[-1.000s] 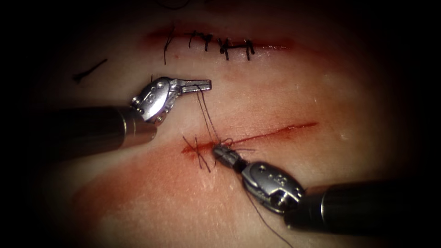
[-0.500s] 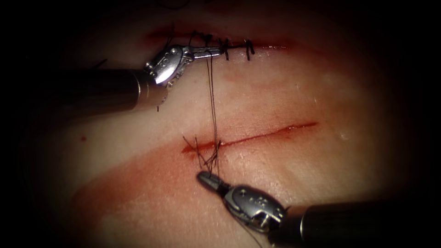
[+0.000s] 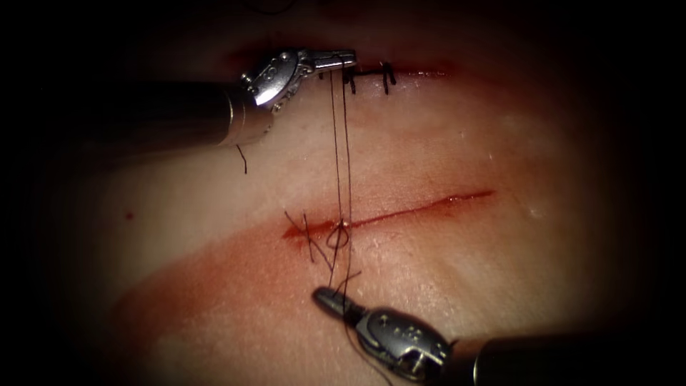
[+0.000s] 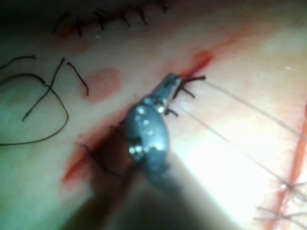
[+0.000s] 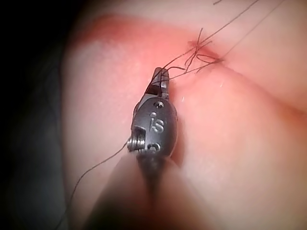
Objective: Wound Closure
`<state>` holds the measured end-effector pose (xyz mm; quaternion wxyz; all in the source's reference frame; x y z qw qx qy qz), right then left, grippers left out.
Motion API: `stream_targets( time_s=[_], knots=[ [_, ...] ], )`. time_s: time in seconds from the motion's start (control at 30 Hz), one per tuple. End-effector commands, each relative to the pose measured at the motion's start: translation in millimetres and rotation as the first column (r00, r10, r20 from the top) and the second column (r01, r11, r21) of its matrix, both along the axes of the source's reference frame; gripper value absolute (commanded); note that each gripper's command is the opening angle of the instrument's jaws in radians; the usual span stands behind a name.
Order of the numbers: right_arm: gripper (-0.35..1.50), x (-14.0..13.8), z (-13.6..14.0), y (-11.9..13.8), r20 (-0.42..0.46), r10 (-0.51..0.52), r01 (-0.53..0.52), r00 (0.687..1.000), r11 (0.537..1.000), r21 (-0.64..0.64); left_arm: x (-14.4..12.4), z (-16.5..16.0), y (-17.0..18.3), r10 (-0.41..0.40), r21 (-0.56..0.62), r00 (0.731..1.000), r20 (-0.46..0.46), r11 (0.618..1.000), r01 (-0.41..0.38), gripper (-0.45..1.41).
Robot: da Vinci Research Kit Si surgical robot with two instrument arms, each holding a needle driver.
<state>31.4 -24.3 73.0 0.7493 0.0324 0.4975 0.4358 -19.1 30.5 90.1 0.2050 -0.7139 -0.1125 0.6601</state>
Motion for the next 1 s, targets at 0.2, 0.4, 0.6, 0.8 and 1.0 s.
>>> stream_targets(
  time_s=[0.2,0.4,0.6,0.8,1.0],
  knots=[
    [-0.35,0.3,0.5,-1.9,-0.002,-0.012,0.012,1.000,1.000,0.003,-0.7,1.0,0.6,0.002,0.000,1.000,-0.008,1.000,-0.002,-0.45],
    [-0.35,0.0,0.3,-2.8,-0.004,-0.023,0.023,1.000,1.000,0.001,-1.1,1.6,1.5,-0.003,0.014,0.999,-0.033,1.000,0.004,-0.45],
    [-0.35,-0.2,-0.4,-4.7,-0.006,-0.039,0.039,0.999,0.999,-0.005,-2.5,3.2,2.7,-0.023,0.022,0.996,-0.083,0.999,0.025,-0.45],
    [-0.35,0.0,-1.0,-5.7,-0.012,-0.047,0.047,0.999,0.999,-0.003,-2.9,3.9,3.6,-0.030,0.020,0.995,-0.096,0.999,0.032,-0.45],
    [-0.35,0.6,-1.7,-7.4,-0.015,-0.063,0.063,0.998,0.998,-0.001,-2.7,3.9,5.1,-0.043,0.034,0.993,-0.106,0.998,0.047,-0.45]
  ],
)
